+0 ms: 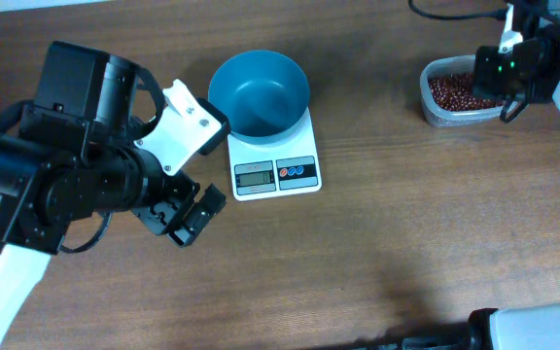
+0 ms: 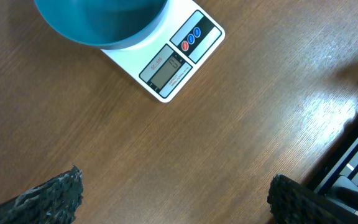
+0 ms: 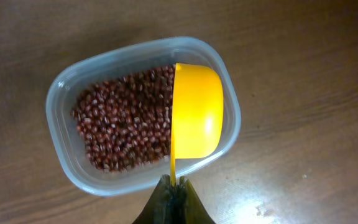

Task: Scoop item into bowl and weigh 50g on scale
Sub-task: 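Dip the scoop into the red beans and lift it filled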

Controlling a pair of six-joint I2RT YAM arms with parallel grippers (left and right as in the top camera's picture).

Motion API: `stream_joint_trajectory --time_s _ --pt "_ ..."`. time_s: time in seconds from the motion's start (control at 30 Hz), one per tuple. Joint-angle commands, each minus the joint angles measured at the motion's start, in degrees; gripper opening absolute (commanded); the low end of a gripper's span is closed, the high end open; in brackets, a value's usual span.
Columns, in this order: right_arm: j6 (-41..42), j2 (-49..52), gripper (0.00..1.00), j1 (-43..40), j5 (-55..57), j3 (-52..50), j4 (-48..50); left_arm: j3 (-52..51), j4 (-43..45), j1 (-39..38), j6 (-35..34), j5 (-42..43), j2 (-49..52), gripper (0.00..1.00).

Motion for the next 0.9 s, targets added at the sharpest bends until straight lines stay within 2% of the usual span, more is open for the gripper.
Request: stream_joint_trajectory --time_s 0.0,0.37,0.5,0.67,0.87 --pt "0.37 2.32 0.04 -0.15 -0.68 0.59 1.42 0.68 0.09 -0.15 -0.74 0.85 -0.39 0.99" --pt "-1.14 9.7 0.04 -0.13 -0.76 0.59 4.13 0.68 0.09 -0.15 -0.74 0.85 -0.39 0.99" --pt "-1.14 9.75 0.04 -0.11 -10.67 0.59 3.89 0.68 0.09 -0.15 -0.74 0.85 -0.39 0.99" --pt "-0.92 11.41 0.04 -0.15 -11.06 0.59 2.93 0.68 0.09 -0.15 -0.74 0.85 -0.39 0.99" --pt "1.33 12.04 0.04 -1.6 -21.24 0.59 1.09 0.68 0.09 -0.15 -0.74 0.85 -0.39 0.99"
